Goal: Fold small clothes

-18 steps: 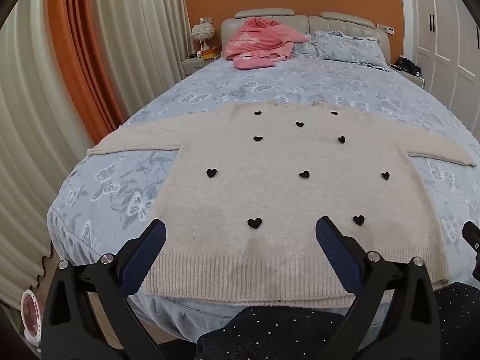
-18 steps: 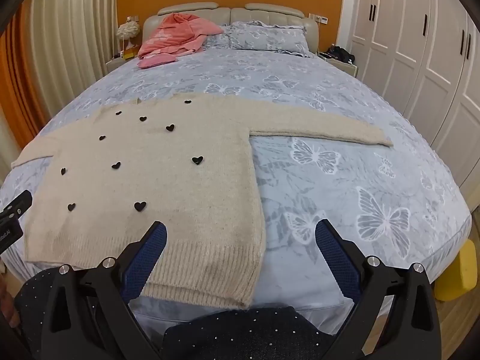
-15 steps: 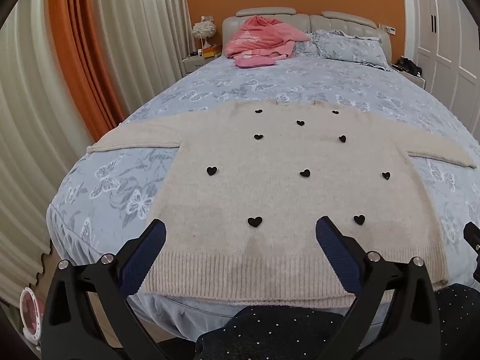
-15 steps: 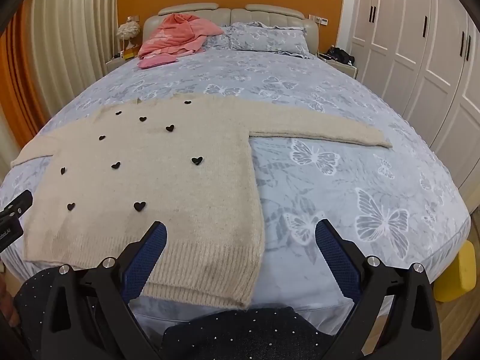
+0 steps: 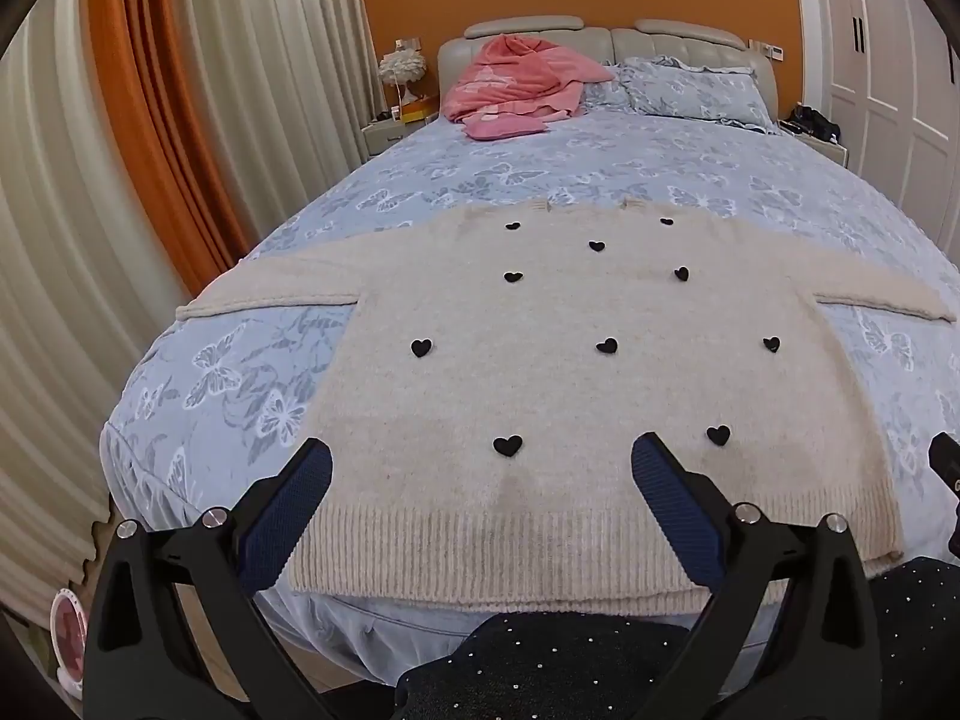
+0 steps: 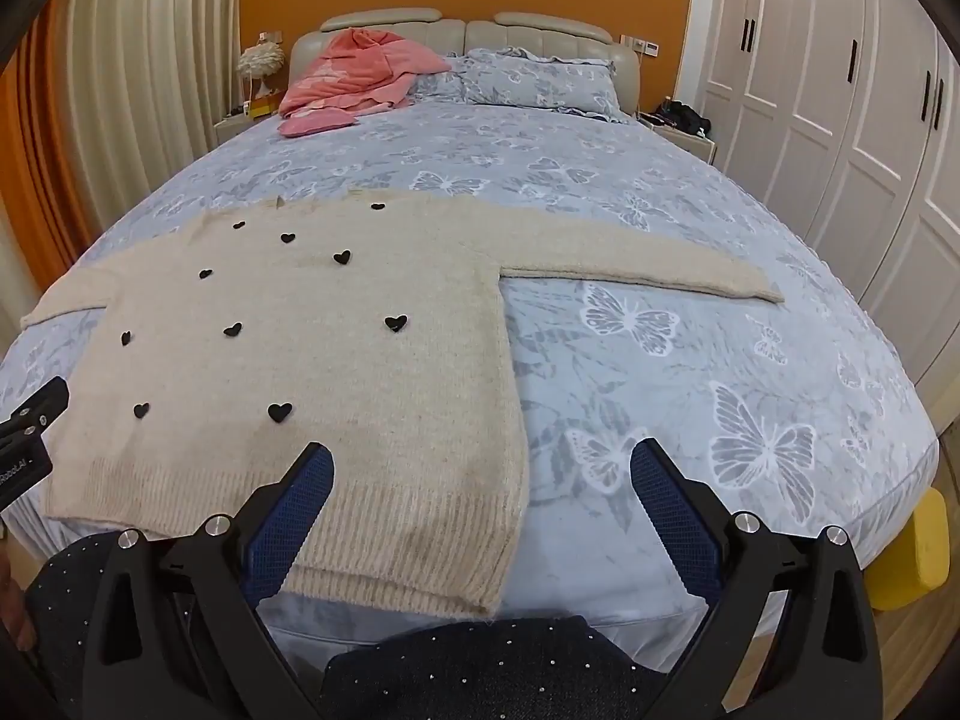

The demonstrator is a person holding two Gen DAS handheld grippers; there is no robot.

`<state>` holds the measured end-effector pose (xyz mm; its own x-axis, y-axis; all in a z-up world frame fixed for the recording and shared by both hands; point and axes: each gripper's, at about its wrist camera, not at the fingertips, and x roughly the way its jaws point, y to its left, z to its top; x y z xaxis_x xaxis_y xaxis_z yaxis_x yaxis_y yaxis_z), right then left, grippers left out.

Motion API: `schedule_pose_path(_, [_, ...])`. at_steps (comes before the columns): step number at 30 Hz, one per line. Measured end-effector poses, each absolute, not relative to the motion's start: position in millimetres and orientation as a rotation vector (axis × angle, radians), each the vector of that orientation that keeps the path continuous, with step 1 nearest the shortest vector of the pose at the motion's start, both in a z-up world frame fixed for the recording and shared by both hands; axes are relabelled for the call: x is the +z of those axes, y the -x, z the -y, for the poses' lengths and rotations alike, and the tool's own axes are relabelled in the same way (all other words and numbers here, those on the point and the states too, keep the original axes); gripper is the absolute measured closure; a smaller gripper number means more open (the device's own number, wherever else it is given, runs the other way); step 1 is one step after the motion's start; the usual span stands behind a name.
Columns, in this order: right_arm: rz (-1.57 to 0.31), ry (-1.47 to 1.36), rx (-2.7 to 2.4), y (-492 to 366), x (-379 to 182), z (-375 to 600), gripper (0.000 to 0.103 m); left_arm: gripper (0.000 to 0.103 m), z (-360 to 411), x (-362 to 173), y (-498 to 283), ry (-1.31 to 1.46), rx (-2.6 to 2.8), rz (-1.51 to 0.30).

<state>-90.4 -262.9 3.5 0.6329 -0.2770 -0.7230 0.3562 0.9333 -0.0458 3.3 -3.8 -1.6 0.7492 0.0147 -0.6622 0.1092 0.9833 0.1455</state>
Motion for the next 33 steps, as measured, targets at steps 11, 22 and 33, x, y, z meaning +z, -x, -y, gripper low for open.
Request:
schedule_pose_path(11, [-0.808, -0.105, -0.362, 90.3, 2.9, 263.3, 0.005, 0.005, 4.7, 0.3, -1.7, -0.184, -0.052, -0.720])
schedule_pose_path(22, [-0.808, -0.105, -0.362, 90.1, 3.0, 263.0, 0.005, 0.005, 7.0, 0.0, -0.6, -0.186, -0.051, -0.720])
schedule_pose_path(33, [-0.808, -0.104, -0.363, 90.1, 3.1, 263.0, 0.005, 0.005, 7.8, -0.4, 0.2, -0.187, -0.050, -0.718])
